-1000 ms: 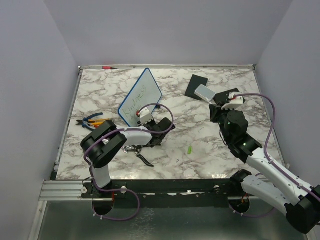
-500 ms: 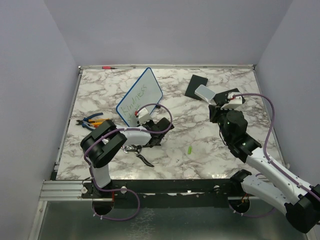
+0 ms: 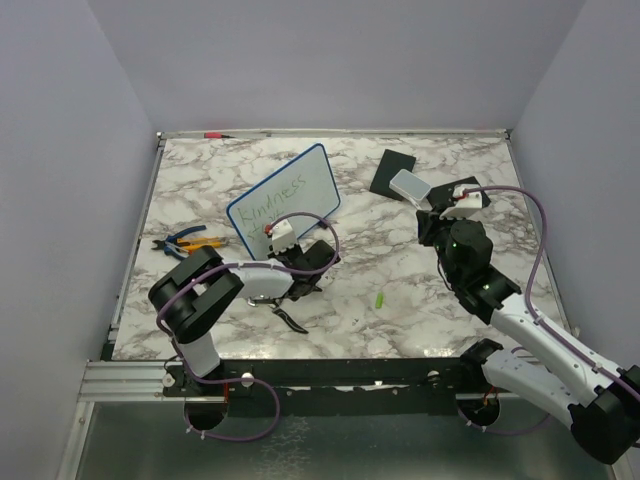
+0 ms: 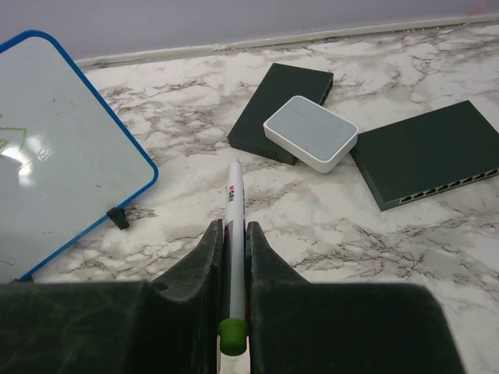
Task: Write a sentence on the whiteboard
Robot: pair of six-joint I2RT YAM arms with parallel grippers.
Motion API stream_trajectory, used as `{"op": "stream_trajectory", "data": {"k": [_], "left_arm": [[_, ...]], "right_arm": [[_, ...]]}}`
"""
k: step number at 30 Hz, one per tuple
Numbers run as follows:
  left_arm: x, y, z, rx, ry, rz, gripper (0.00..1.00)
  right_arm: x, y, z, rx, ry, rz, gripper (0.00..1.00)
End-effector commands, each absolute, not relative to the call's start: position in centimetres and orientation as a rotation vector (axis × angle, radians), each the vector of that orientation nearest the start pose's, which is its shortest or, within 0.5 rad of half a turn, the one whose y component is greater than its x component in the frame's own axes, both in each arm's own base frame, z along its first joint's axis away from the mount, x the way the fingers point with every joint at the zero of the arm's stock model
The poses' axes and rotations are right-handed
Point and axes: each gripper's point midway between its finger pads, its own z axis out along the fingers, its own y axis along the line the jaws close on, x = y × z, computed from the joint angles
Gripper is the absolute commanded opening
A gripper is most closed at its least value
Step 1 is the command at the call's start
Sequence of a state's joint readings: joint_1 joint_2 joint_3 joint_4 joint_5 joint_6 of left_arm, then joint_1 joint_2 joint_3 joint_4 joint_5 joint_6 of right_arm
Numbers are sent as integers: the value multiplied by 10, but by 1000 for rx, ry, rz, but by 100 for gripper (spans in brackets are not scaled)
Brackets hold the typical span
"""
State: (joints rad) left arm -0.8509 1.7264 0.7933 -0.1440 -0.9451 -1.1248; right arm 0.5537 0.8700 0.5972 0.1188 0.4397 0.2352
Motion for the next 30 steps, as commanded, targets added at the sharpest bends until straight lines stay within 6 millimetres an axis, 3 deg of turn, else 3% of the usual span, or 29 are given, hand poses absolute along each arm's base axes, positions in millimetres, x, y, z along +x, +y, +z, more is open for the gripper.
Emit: {"op": "stream_trajectory", "data": {"k": [1, 12, 23, 30], "left_arm": [[298, -166, 11, -432, 2137, 186, 0], [285, -198, 8, -215, 2198, 12, 0], [265, -212, 5, -55, 2225, -38, 0], [253, -231, 2, 91, 2243, -98, 0]], "right_arm": [[317, 116, 227, 56, 1715, 199, 1], [312, 118, 233, 44, 1694, 235, 1], [301, 128, 213, -20, 1745, 294, 1], [286, 148, 209, -146, 1731, 411, 1]]}}
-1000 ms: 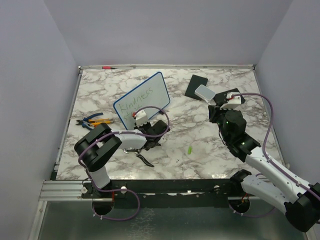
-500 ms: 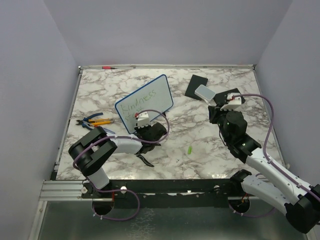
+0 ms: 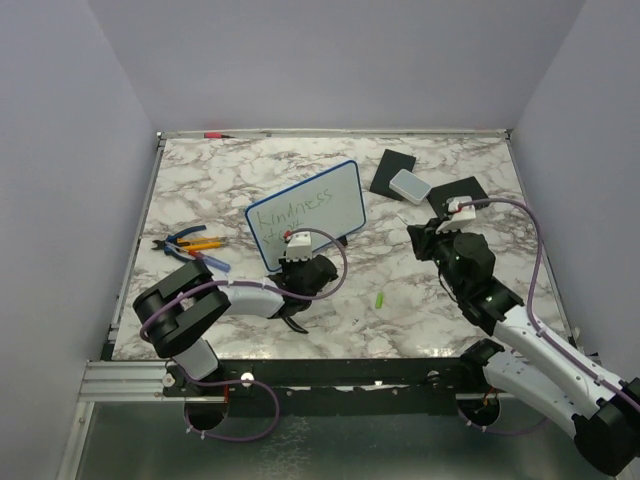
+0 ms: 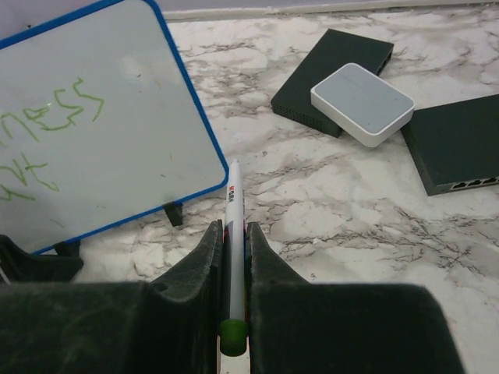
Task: Write a sentence on the whiteboard
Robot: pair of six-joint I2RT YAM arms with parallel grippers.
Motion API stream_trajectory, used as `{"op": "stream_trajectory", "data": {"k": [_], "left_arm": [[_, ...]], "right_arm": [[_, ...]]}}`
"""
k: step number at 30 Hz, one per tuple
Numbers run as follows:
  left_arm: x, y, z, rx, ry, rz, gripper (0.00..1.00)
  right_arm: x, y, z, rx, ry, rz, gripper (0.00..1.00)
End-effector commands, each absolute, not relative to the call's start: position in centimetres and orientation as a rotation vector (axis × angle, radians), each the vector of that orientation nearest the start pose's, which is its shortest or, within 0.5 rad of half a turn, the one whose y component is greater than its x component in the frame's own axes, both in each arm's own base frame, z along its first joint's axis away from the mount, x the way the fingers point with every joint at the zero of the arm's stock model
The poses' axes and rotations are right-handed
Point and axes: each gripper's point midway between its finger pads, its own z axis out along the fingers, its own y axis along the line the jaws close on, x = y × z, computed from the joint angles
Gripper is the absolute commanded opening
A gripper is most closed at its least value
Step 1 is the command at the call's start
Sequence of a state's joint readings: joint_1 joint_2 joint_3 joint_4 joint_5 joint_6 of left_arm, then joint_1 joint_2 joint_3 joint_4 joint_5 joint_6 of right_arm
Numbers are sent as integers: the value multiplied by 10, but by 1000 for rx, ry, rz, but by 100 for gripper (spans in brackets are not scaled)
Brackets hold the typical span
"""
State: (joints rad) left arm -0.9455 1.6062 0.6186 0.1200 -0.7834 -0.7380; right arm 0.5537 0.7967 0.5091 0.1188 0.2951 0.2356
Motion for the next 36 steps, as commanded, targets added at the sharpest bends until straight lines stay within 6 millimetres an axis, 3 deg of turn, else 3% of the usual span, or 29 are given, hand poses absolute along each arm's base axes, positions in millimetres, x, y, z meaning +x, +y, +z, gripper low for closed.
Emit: {"op": "stream_trajectory", "data": {"k": [1, 18, 24, 28, 34, 36], "left_arm": [[252, -234, 2, 114, 2243, -109, 0], [242, -275, 12, 343, 2221, -204, 0], [236, -284, 37, 360, 2215, -300, 29], [231, -280, 50, 357, 2205, -331, 38], [214, -269, 52, 366, 2240, -383, 49], [207, -270, 62, 378, 2231, -438, 57]], "right_arm": [[284, 150, 209, -164, 1731, 423, 1], [260, 170, 198, -268, 1747, 571, 1], [260, 170, 201, -273, 1739, 571, 1], [262, 170, 199, -278, 1743, 566, 1], [258, 178, 197, -317, 1743, 608, 1], [257, 181, 199, -330, 1734, 622, 1]]}}
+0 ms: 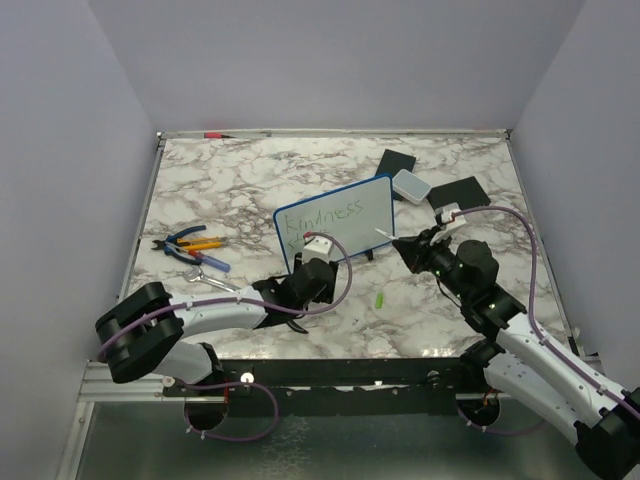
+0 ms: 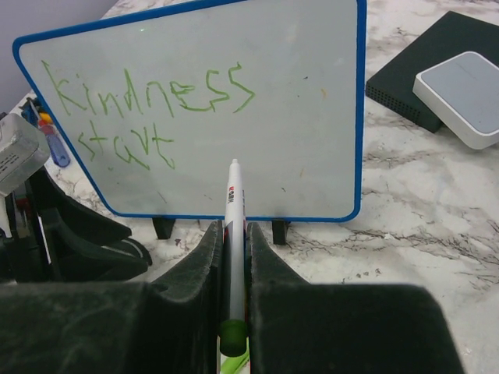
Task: Write a sentence on the whiteboard
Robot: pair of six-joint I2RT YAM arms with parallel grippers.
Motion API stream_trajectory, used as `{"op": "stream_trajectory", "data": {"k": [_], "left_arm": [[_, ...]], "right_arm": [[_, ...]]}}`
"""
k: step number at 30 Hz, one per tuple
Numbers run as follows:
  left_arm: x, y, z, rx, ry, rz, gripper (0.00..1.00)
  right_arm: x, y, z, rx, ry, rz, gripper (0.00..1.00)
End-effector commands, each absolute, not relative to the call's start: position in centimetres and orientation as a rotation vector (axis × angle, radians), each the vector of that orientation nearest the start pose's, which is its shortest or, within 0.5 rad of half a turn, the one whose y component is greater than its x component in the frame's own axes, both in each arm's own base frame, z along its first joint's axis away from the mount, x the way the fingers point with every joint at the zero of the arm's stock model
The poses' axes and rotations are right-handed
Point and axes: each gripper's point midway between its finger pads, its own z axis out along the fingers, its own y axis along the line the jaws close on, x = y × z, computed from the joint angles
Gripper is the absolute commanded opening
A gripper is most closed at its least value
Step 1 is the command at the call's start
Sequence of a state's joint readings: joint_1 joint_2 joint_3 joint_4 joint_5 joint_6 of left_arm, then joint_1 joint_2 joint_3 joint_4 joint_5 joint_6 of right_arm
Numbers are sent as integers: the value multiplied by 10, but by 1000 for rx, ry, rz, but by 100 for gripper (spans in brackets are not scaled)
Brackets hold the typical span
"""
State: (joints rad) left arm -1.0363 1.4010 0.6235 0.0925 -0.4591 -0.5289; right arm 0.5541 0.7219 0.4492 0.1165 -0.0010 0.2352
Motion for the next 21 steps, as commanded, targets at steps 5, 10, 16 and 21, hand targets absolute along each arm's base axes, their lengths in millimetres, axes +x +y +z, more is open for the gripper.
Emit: {"op": "stream_trajectory", "data": {"k": [5, 10, 16, 21], "left_arm": [[204, -271, 117, 433, 2162, -508, 69], [227, -255, 183, 405, 2067, -523, 74], [272, -217, 228, 310, 2011, -600, 78], [297, -188, 239, 242, 1980, -629, 81]], "right_arm": [[256, 191, 200, -374, 1716, 662, 1], [257, 204, 203, -434, 1683, 708, 1], [259, 219, 203, -502, 1638, 746, 1], [263, 229, 195, -546, 1637, 761, 1]]}}
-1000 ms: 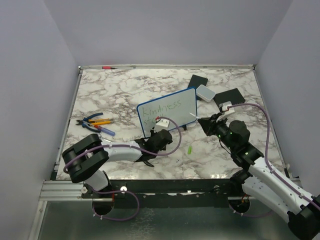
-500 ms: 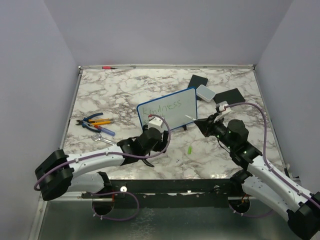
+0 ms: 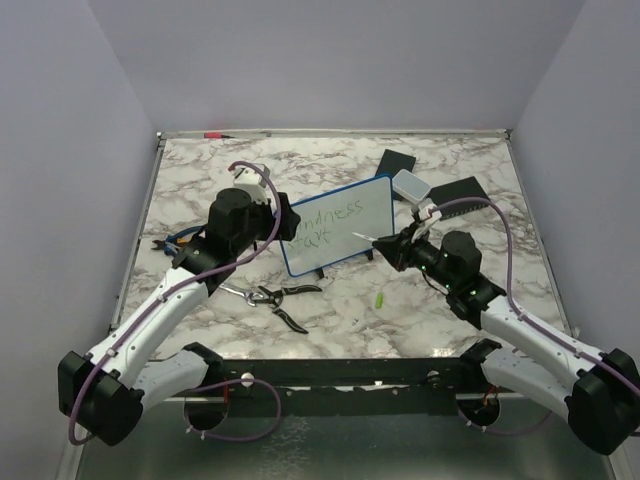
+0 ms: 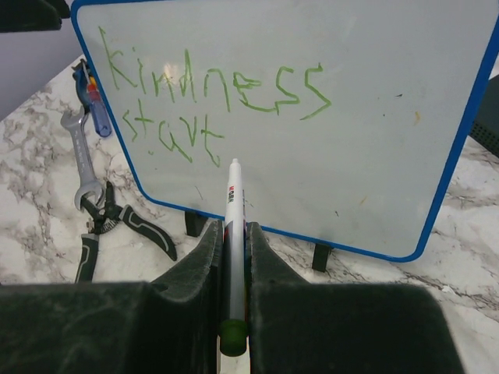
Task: Write a sentence on the whiteboard
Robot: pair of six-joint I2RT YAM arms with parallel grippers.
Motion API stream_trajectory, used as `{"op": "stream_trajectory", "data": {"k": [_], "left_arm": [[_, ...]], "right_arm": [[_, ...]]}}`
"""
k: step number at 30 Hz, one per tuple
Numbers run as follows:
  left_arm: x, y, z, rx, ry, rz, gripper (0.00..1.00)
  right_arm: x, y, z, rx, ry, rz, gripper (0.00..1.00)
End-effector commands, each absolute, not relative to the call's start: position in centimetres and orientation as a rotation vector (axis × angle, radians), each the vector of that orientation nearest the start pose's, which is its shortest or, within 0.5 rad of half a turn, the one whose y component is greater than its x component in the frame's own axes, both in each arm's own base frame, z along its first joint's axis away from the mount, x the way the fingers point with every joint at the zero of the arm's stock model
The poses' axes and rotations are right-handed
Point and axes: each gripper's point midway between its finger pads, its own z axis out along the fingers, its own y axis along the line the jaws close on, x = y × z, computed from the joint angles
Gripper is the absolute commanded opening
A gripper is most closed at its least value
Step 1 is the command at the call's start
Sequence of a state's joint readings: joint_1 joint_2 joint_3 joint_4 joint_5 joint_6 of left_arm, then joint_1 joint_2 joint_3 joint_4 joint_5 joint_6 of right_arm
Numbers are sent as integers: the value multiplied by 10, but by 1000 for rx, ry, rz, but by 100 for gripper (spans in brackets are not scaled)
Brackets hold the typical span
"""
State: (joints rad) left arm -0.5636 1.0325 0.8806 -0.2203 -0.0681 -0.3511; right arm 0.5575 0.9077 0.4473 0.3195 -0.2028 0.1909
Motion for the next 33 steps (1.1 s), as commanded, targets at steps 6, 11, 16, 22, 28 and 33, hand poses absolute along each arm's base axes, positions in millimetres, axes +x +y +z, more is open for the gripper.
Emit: {"op": "stream_trajectory", "data": {"k": [6, 11, 16, 22, 28, 33], "left_arm": [[306, -170, 235, 195, 1940, -686, 83], [307, -170, 219, 233, 1963, -736, 82], [309, -170, 212, 259, 1981, -741, 76], [310, -167, 201, 261, 2012, -720, 63], [312, -165, 195, 249, 2028, -709, 56], [314, -165, 193, 241, 2037, -708, 52]], "right_arm": [[272, 233, 184, -547, 1657, 714, 1], [280, 235, 173, -543, 1679, 671, 1], [284, 239, 166, -549, 1681, 655, 1], [287, 244, 167, -562, 1667, 657, 1], [291, 247, 169, -562, 1658, 648, 1], [297, 249, 166, -560, 1664, 629, 1]]}}
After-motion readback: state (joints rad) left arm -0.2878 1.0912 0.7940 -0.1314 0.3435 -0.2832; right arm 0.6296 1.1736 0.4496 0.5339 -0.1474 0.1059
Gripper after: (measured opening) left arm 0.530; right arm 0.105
